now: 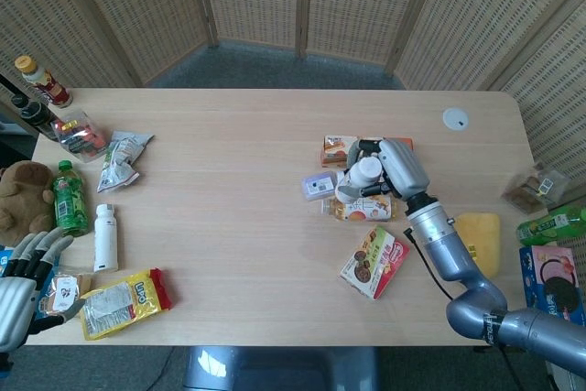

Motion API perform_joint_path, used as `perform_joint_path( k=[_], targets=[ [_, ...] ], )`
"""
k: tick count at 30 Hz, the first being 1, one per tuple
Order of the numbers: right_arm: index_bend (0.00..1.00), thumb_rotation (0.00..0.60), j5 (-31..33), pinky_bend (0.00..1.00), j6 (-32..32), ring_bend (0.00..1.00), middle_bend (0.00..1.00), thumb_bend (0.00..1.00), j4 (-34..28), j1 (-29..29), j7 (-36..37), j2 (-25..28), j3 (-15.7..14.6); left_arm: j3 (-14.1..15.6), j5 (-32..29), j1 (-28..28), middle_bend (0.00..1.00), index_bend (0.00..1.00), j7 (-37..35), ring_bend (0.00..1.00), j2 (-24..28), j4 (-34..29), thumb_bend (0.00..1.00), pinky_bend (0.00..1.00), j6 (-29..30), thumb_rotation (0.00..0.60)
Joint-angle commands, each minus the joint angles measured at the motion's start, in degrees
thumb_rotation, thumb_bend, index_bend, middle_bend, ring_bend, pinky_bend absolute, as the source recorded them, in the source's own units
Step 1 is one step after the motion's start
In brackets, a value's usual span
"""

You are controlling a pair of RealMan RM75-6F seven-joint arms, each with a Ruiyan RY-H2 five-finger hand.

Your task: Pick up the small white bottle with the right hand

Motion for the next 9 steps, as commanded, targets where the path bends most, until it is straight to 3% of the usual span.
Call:
perform_joint_path(
  k=[1,9],
  targets=[
    [0.7,0.6,0.5,0.94,0.9,0.97,0.98,0.05,-1.5,-0.2,-0.8,1.6,0.7,0.0,0.2,0.0,0.07,0.12,0.2,0.0,-0.1,-0.1,0.22,0.0,0.0,0.6],
    [0.71,0.6,1.3,0.94,1.8,0.97,0.98,0.05,-3.6,-0.3,-1.9,3.7,0.8,0.0,0.3,-0.1,0.07,0.12,0.1,0.0,-0.2,-0.1,0.22,0.0,-0.1,0.6]
  ],
)
